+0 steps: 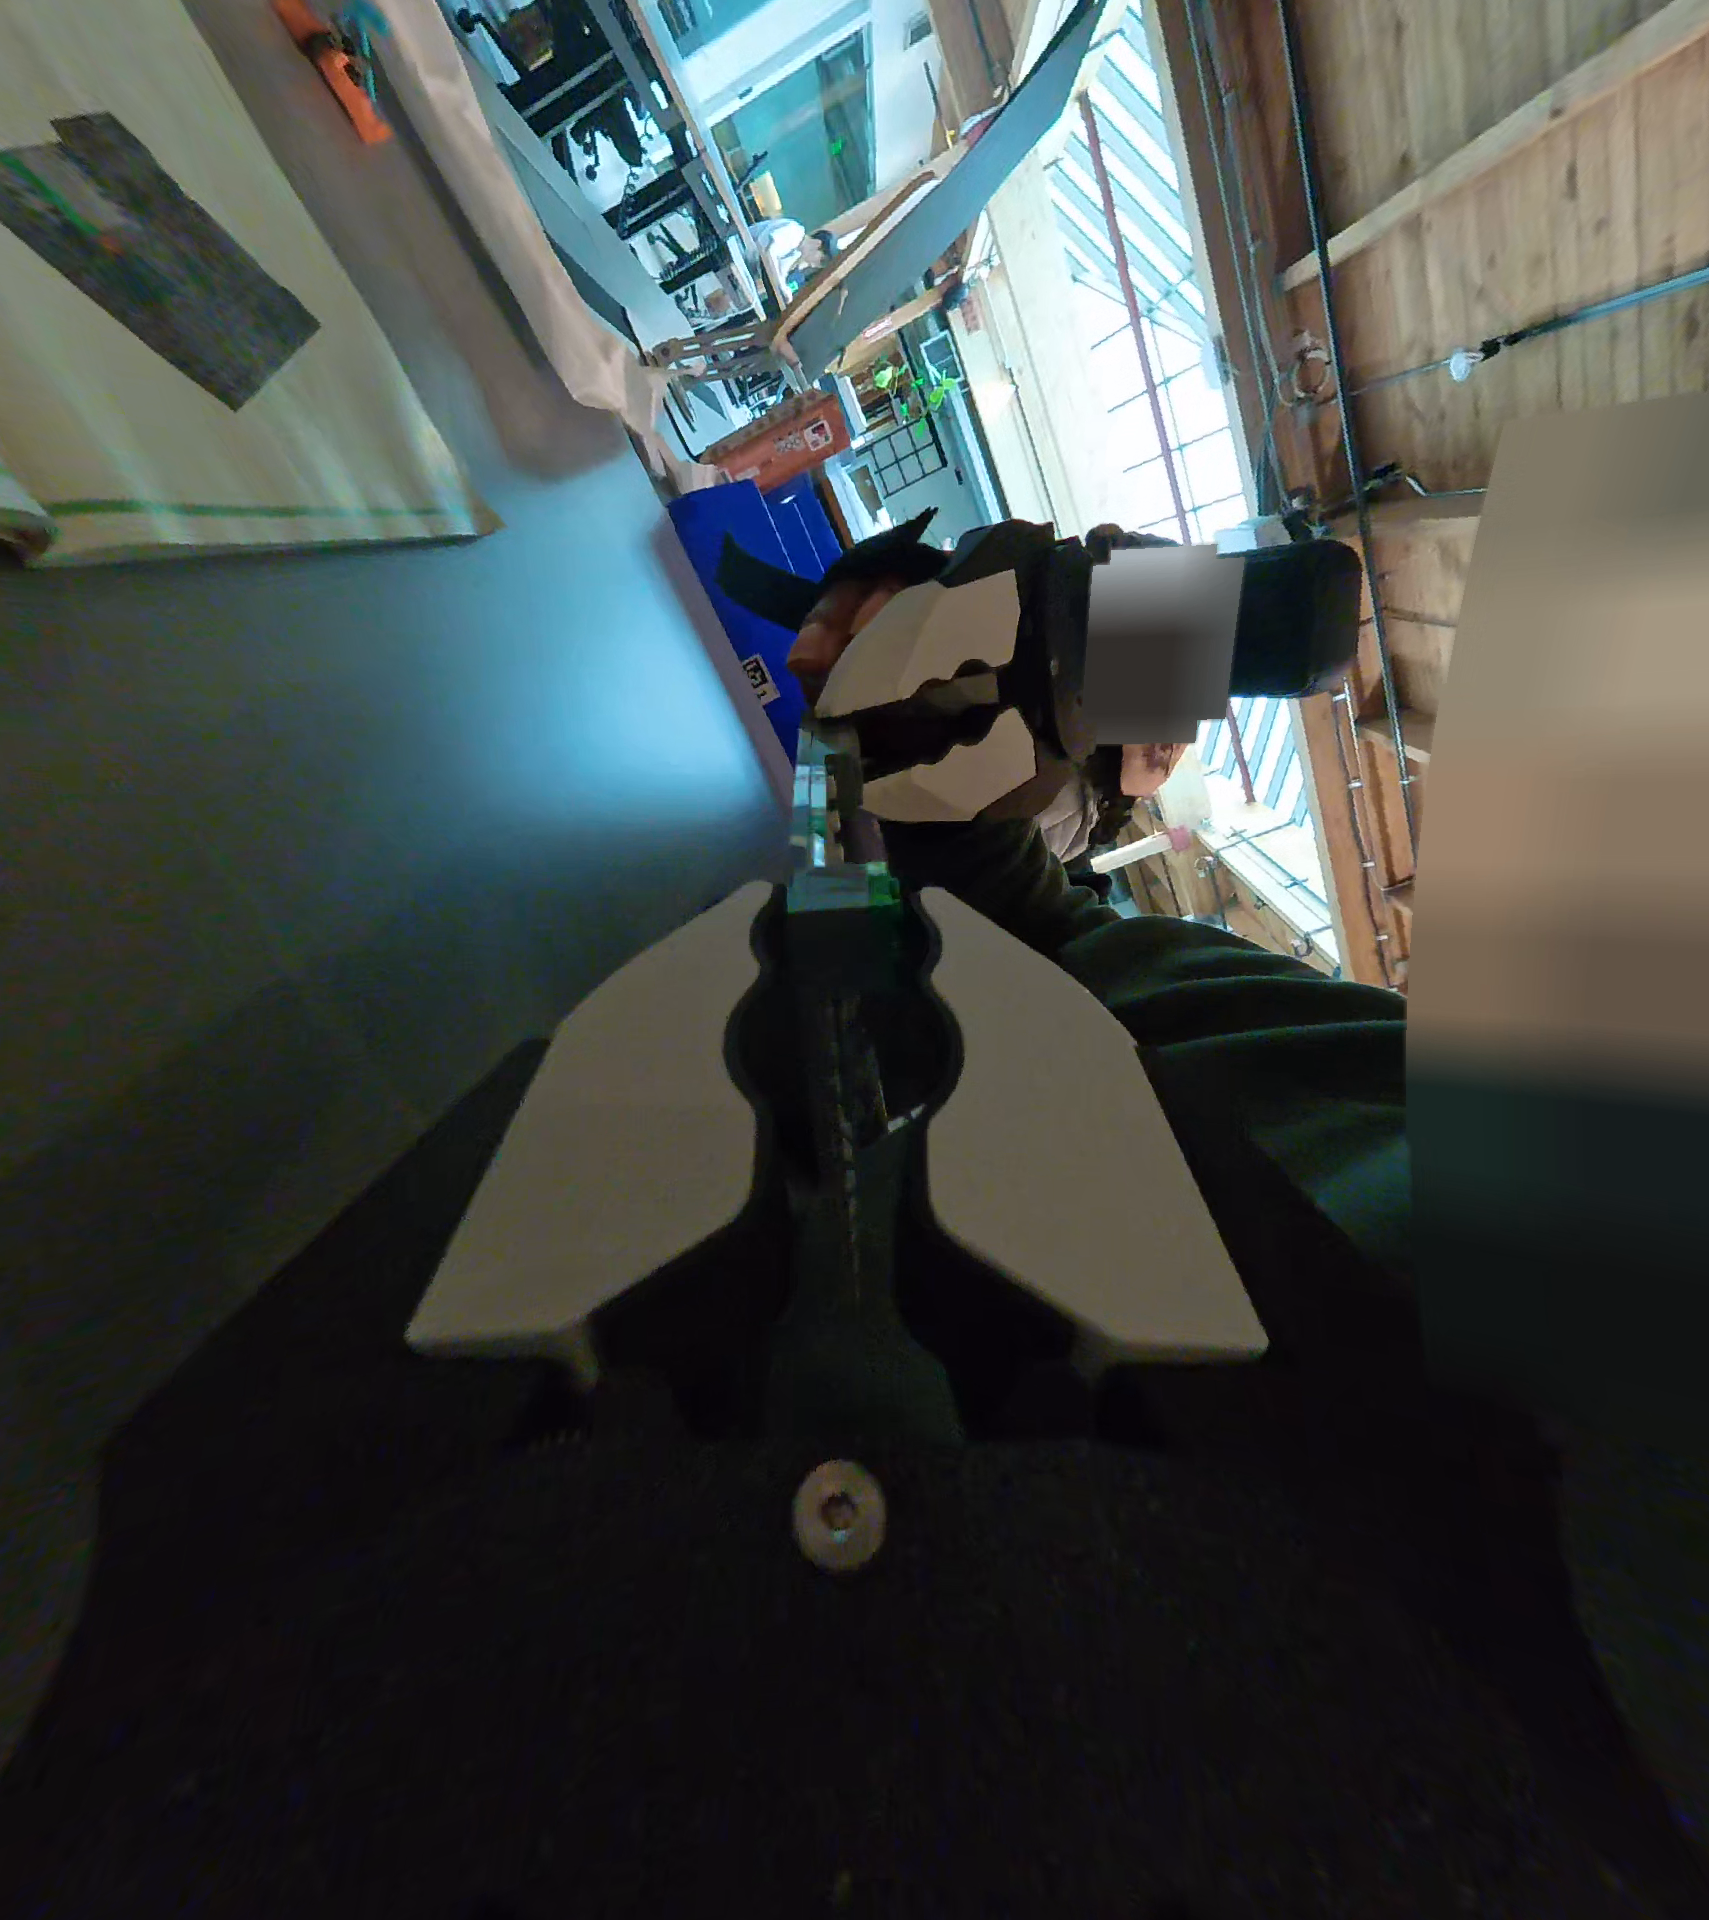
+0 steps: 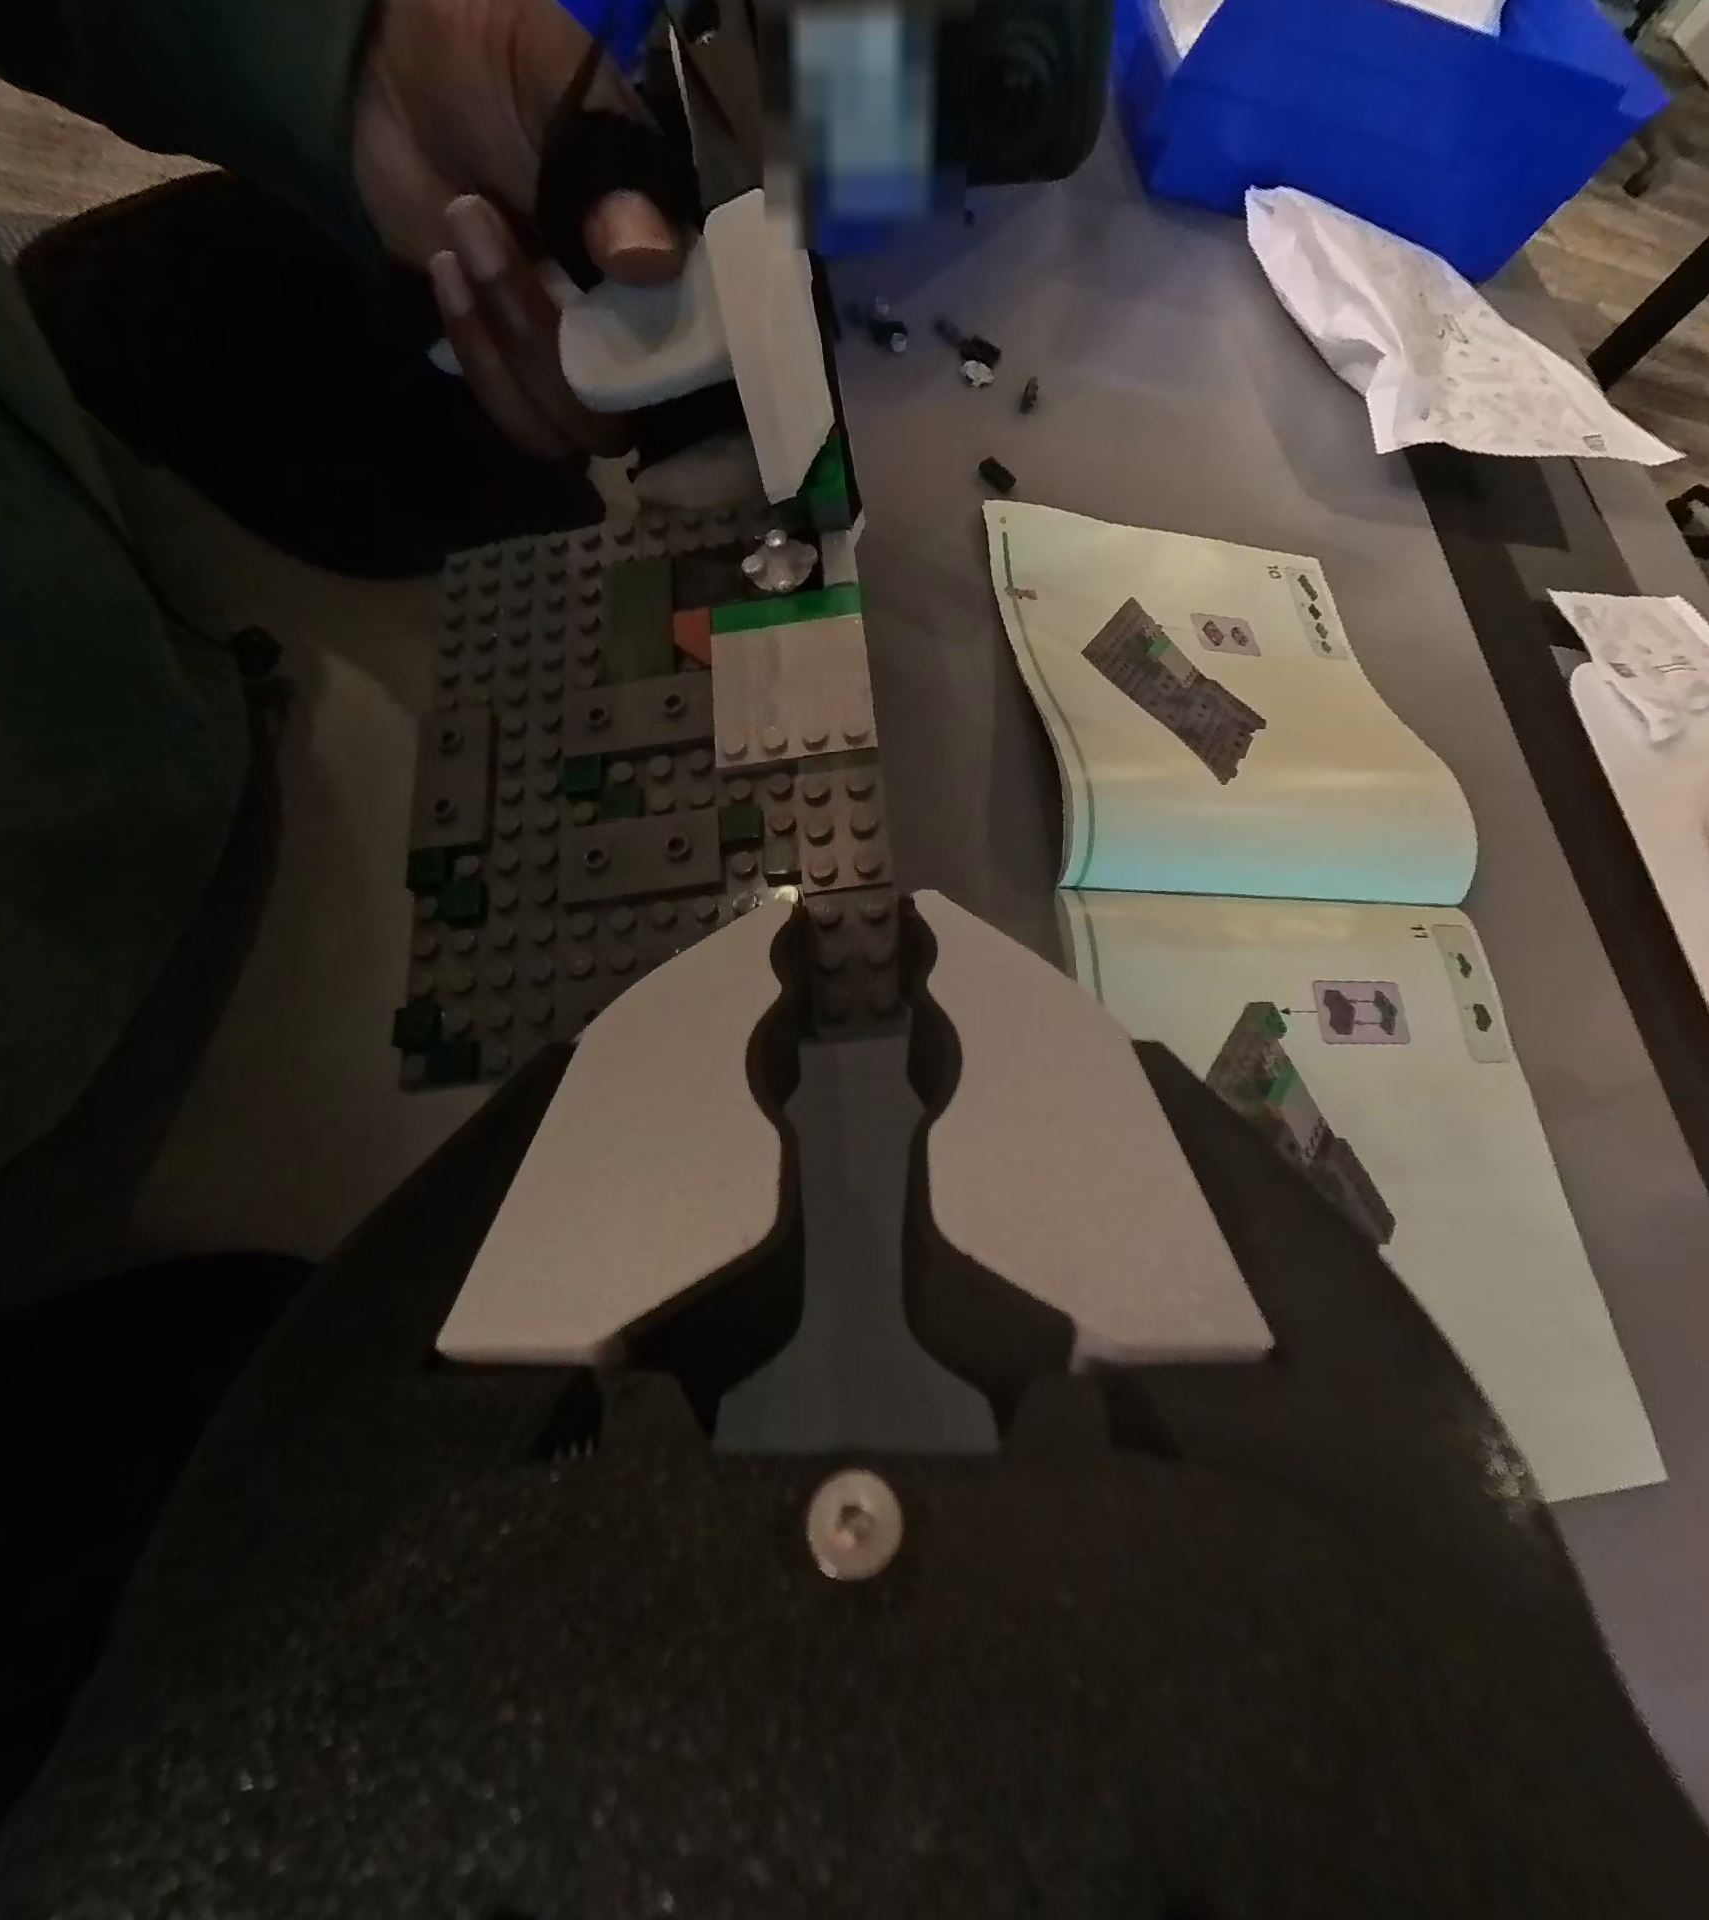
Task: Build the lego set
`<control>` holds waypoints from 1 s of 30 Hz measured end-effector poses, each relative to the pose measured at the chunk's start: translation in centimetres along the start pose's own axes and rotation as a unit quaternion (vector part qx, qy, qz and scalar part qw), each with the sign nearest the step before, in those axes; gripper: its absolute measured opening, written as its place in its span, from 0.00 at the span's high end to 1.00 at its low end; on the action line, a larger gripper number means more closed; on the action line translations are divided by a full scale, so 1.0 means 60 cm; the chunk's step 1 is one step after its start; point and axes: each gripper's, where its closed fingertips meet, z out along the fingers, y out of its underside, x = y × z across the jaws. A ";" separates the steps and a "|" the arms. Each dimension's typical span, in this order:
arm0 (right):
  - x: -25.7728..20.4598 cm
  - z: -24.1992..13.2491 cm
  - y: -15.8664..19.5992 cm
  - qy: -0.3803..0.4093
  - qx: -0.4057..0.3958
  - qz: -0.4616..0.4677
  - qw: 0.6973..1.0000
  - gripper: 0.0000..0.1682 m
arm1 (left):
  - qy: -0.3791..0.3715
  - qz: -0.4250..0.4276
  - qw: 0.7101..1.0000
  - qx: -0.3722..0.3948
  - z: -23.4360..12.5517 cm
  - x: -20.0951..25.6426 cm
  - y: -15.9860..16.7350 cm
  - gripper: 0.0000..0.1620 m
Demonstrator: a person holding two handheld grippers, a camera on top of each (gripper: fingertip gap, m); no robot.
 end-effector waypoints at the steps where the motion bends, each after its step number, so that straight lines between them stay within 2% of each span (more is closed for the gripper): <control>1: 0.000 0.000 0.000 0.001 0.000 0.000 1.000 0.90 | 0.000 0.001 1.000 0.002 0.000 0.000 -0.001 0.87; 5: -0.001 0.001 -0.002 -0.001 0.008 0.006 1.000 0.90 | -0.004 0.034 0.999 -0.001 -0.002 0.004 -0.001 0.87; 10: 0.006 0.000 -0.004 -0.004 0.022 0.022 0.999 0.90 | -0.072 0.119 0.990 -0.015 -0.012 -0.012 0.000 0.74; 15: 0.015 0.002 0.024 -0.020 0.031 0.059 0.998 0.90 | -0.160 0.207 0.965 0.004 -0.044 -0.033 -0.017 0.73; 19: 0.028 0.017 0.074 -0.026 0.014 0.095 0.995 0.91 | -0.200 0.260 0.944 0.020 -0.057 -0.037 -0.024 0.74; 24: 0.044 0.044 0.131 -0.029 -0.014 0.121 0.992 0.91 | -0.212 0.282 0.935 0.024 -0.052 -0.038 -0.018 0.75; 30: 0.044 0.068 0.160 -0.046 -0.045 0.125 0.990 0.90 | -0.217 0.299 0.929 0.018 -0.045 -0.039 -0.013 0.75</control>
